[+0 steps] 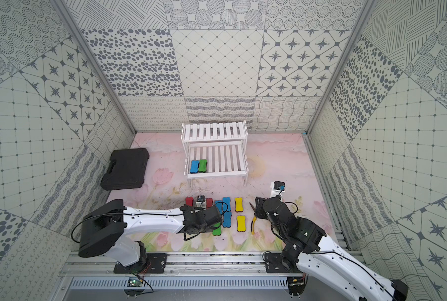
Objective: Remove the whiteboard erasers from the shelf
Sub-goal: Place the whiteboard eraser at the center of the board, then pick up the whiteboard eraser from the shelf.
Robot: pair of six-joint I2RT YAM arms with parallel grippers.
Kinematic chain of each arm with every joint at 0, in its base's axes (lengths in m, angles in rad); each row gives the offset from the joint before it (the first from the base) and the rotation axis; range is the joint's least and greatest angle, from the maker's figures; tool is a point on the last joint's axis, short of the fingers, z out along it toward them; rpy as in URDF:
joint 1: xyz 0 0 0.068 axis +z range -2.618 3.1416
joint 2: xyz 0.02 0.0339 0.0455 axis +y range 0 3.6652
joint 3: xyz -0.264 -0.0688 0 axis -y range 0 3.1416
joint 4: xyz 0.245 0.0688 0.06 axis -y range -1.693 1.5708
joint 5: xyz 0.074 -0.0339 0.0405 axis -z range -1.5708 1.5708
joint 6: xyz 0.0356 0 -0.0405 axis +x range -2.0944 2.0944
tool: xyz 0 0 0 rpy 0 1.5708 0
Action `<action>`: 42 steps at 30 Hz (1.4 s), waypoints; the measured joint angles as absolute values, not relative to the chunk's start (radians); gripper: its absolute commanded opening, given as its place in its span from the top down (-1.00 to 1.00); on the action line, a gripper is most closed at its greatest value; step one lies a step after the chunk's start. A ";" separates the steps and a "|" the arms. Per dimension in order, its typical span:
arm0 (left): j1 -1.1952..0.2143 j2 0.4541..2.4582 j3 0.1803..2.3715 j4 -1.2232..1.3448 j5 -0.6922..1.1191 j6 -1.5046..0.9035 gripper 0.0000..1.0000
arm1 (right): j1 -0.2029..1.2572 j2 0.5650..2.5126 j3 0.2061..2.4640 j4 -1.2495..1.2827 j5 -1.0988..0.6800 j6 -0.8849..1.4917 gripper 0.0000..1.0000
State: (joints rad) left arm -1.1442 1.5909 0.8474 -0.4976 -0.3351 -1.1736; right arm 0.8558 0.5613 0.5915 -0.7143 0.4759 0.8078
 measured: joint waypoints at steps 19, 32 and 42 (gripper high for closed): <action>-1.098 1.326 0.927 -0.619 -0.321 -1.107 -0.25 | 0.855 0.550 0.591 -0.715 0.471 0.808 -0.10; -0.813 1.368 1.318 -0.696 -0.323 -0.773 -0.48 | 0.852 0.550 0.591 -0.715 0.471 0.809 -0.10; -0.760 1.570 1.473 -0.691 -0.358 -0.624 -0.47 | 0.851 0.550 0.591 -0.715 0.472 0.808 -0.10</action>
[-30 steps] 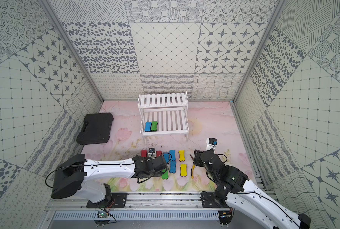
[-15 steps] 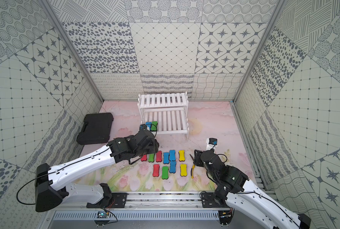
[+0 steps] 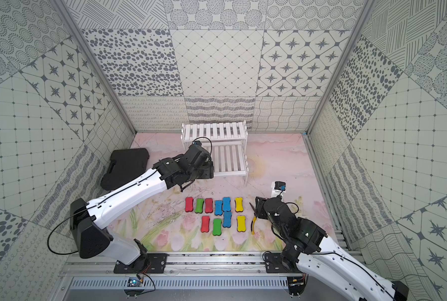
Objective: Remove the whiteboard erasers from the shelf
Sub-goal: Pick up the whiteboard eraser from the shelf.
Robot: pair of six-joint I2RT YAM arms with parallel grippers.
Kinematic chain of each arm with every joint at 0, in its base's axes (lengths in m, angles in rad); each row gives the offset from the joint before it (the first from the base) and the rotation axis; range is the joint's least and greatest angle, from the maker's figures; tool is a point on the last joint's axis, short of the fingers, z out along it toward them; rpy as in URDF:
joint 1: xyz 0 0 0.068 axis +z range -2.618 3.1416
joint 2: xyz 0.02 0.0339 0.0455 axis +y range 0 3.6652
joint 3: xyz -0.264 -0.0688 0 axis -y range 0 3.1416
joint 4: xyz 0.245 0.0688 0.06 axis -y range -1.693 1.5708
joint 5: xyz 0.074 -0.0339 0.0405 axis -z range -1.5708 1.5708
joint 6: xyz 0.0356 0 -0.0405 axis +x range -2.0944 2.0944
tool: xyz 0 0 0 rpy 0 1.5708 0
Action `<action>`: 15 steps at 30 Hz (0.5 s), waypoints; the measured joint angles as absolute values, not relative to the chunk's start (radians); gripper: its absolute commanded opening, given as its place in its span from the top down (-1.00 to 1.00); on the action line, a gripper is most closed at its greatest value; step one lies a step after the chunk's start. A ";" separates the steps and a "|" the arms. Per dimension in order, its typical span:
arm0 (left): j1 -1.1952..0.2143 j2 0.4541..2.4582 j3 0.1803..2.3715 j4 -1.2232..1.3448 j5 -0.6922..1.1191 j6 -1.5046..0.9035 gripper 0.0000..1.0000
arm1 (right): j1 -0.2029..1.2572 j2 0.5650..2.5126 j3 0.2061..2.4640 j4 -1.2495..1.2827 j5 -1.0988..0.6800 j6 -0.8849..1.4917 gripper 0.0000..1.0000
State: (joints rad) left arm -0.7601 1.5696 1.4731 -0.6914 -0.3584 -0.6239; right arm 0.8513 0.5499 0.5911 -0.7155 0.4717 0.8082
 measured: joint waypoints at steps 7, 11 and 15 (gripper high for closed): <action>-0.715 1.678 1.511 -0.661 -0.374 -0.562 -0.47 | 0.849 0.537 0.591 -0.717 0.472 0.808 -0.10; -0.704 1.720 1.511 -0.638 -0.374 -0.546 -0.46 | 0.845 0.534 0.591 -0.719 0.472 0.808 -0.10; -0.699 1.752 1.510 -0.630 -0.375 -0.537 -0.42 | 0.842 0.534 0.591 -0.725 0.472 0.808 -0.10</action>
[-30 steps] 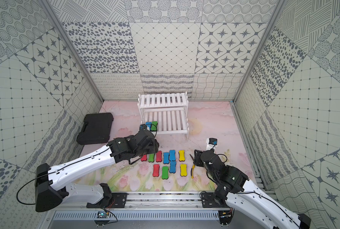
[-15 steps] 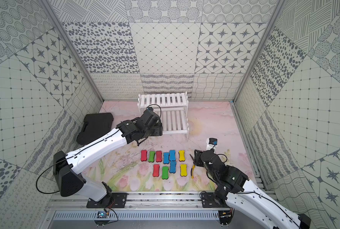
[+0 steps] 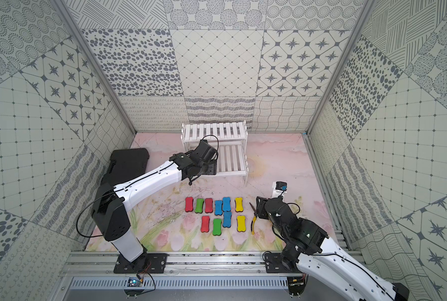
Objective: Remove the whiteboard erasers from the shelf
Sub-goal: Pick up the whiteboard eraser from the shelf.
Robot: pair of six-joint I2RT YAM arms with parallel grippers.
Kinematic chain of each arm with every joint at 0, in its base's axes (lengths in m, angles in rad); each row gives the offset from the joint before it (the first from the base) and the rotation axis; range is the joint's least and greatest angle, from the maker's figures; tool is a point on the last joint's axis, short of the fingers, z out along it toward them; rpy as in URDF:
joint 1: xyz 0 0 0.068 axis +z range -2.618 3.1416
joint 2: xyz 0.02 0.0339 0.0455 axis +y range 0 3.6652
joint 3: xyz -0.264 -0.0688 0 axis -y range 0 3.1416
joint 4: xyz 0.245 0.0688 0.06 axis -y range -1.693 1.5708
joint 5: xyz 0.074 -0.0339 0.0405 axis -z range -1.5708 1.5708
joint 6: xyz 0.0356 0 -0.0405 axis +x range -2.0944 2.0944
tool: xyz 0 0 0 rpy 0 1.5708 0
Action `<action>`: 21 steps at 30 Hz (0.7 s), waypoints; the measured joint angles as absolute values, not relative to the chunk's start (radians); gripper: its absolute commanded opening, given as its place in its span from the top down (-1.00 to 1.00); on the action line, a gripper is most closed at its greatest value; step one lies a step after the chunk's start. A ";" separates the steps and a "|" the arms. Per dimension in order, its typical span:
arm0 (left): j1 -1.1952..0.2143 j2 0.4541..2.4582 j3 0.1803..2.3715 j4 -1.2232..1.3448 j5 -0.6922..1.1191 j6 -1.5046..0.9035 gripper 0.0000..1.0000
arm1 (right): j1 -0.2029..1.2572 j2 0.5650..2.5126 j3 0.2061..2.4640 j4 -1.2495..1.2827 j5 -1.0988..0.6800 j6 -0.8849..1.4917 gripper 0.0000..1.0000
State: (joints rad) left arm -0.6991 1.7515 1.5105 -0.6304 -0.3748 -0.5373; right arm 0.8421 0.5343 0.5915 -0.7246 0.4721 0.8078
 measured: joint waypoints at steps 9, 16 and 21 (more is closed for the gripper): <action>-0.694 1.766 1.509 -0.596 -0.379 -0.528 -0.36 | 0.839 0.523 0.591 -0.738 0.472 0.808 -0.10; -0.695 1.769 1.526 -0.593 -0.353 -0.528 -0.35 | 0.836 0.523 0.591 -0.739 0.472 0.808 -0.10; -0.701 1.758 1.546 -0.606 -0.345 -0.529 -0.36 | 0.835 0.523 0.591 -0.744 0.472 0.811 -0.10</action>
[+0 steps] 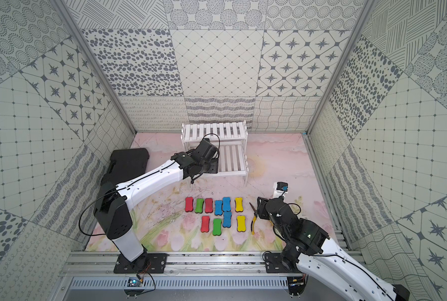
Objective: Remove the whiteboard erasers from the shelf
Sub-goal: Pick up the whiteboard eraser from the shelf.
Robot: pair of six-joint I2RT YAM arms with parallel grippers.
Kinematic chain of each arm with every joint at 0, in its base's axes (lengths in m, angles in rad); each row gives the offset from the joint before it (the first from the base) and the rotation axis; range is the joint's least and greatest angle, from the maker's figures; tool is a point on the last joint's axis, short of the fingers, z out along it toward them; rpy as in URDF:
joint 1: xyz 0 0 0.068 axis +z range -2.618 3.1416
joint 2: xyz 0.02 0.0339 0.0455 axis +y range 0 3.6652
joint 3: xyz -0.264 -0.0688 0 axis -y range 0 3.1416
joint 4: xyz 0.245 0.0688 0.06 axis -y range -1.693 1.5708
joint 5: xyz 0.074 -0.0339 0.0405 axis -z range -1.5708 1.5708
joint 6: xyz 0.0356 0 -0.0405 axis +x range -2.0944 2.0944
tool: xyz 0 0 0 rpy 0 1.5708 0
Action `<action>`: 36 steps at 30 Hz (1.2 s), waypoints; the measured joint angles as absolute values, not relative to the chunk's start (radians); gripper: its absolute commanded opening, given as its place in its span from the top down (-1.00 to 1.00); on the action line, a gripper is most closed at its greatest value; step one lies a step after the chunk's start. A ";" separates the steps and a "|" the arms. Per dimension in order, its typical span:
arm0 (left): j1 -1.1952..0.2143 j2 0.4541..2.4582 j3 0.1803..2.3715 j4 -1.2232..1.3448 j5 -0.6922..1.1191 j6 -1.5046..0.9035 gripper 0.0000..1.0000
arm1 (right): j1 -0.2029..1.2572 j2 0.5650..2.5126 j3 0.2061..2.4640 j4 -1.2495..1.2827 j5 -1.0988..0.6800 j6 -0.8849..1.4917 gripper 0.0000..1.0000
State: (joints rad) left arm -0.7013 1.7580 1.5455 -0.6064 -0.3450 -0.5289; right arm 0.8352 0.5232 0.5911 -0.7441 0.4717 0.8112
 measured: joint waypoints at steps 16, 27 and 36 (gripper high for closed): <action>-0.659 1.810 1.614 -0.635 -0.413 -0.543 -0.28 | 0.834 0.523 0.591 -0.745 0.472 0.820 -0.10; -0.662 1.824 1.607 -0.686 -0.390 -0.555 -0.27 | 0.828 0.498 0.587 -0.753 0.472 0.820 -0.10; -0.671 1.815 1.636 -0.701 -0.403 -0.554 -0.28 | 0.823 0.498 0.587 -0.753 0.471 0.820 -0.10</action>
